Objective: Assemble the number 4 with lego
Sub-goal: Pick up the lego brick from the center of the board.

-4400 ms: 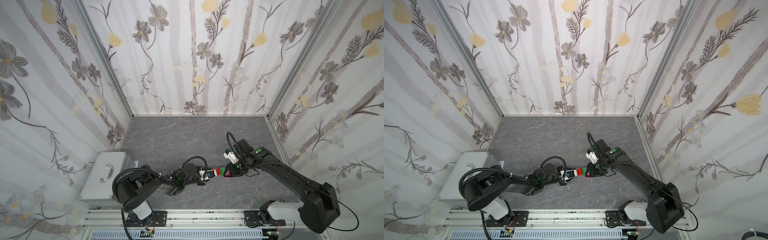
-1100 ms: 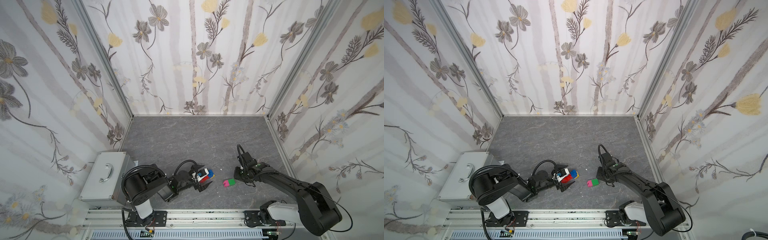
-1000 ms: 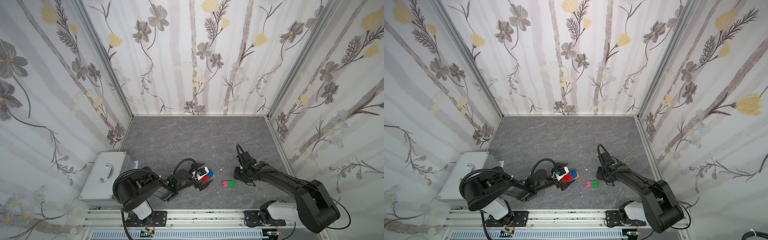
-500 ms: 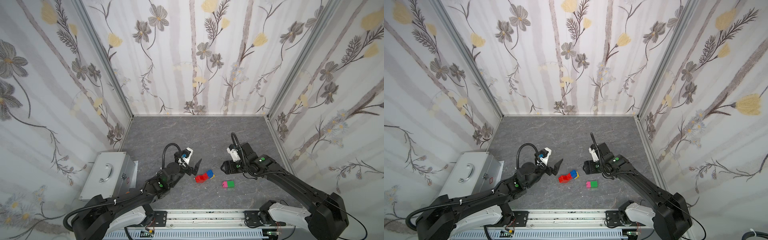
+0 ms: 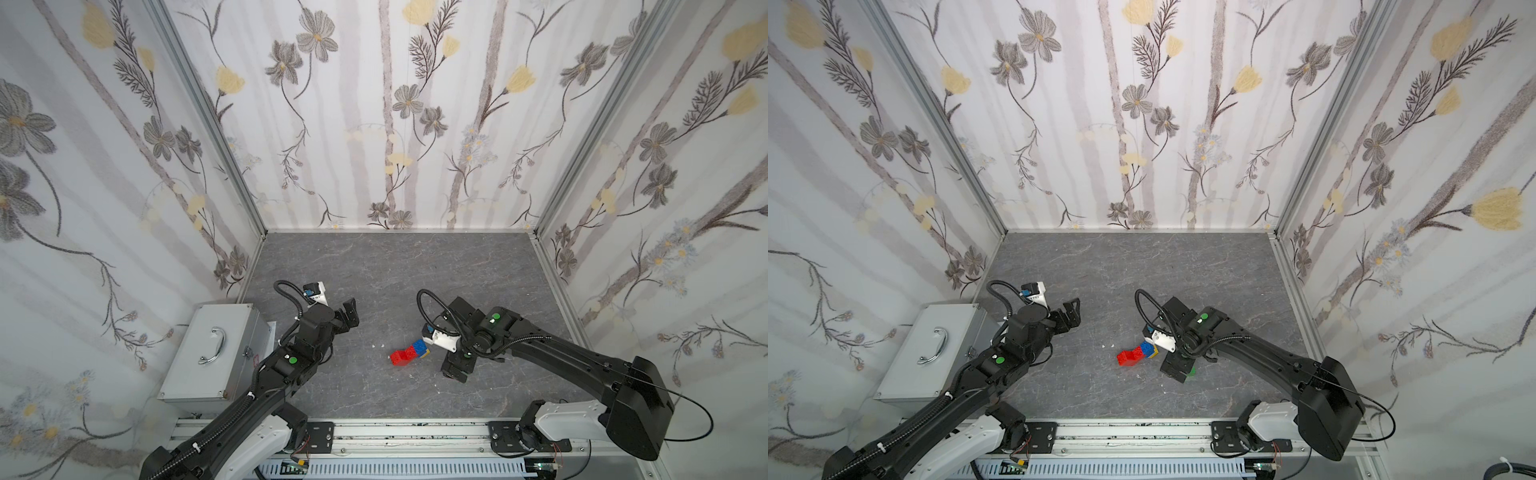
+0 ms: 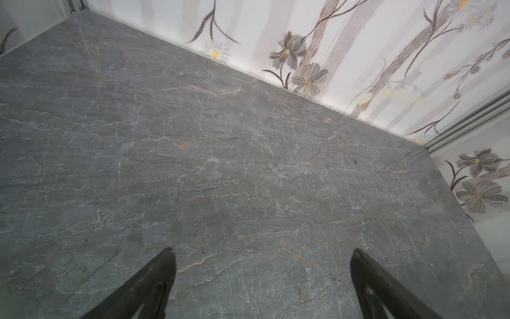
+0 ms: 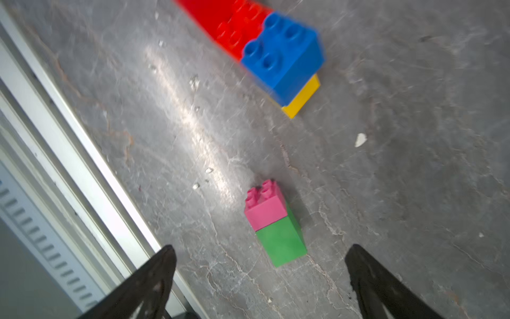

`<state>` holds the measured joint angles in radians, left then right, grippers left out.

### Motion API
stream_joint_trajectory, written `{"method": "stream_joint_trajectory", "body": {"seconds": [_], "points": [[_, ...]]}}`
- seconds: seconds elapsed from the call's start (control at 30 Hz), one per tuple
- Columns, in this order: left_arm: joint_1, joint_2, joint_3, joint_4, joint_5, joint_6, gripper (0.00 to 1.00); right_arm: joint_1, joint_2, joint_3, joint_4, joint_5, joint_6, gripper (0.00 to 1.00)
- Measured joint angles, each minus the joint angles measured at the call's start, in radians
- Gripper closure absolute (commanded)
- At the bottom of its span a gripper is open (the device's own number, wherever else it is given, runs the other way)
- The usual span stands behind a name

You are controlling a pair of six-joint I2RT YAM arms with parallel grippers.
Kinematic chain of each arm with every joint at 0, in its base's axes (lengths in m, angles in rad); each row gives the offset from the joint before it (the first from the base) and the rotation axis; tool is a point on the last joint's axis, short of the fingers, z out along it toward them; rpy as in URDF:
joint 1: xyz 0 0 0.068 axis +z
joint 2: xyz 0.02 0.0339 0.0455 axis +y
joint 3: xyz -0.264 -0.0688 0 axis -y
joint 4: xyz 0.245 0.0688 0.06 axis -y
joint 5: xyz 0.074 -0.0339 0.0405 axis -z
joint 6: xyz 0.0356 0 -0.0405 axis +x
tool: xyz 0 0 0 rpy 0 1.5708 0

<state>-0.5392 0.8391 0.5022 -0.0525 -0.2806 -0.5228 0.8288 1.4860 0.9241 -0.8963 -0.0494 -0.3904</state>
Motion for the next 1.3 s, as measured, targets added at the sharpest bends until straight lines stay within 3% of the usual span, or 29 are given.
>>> {"method": "stream_joint_trajectory", "body": {"seconds": [0.2,0.4,0.53,0.77,0.93,1.1,1.23,1.3], "points": [[0.002,0.013,-0.003,-0.035,0.016,0.000,0.00,0.041,0.038,-0.069,-0.017,0.034,-0.137,0.09],[0.002,0.042,-0.010,-0.032,0.052,0.003,0.00,0.047,0.066,-0.135,0.093,0.108,-0.212,0.16],[0.002,0.092,-0.007,-0.032,0.100,0.022,0.00,0.049,0.093,-0.145,0.139,0.134,-0.227,0.32],[0.002,0.157,0.002,-0.027,0.177,0.043,0.00,0.048,0.131,-0.168,0.199,0.156,-0.227,0.41],[0.002,0.165,0.000,-0.016,0.215,0.064,0.00,0.047,0.134,-0.171,0.225,0.156,-0.231,0.70],[-0.040,0.196,-0.023,0.022,0.258,0.125,0.00,0.029,0.076,-0.171,0.235,0.153,-0.219,0.80],[-0.113,0.224,-0.069,0.100,0.312,0.190,0.00,-0.029,-0.082,-0.159,0.252,0.128,-0.161,0.99],[-0.144,0.229,-0.091,0.146,0.336,0.221,0.00,-0.068,-0.185,-0.158,0.279,0.117,-0.118,1.00]]}}
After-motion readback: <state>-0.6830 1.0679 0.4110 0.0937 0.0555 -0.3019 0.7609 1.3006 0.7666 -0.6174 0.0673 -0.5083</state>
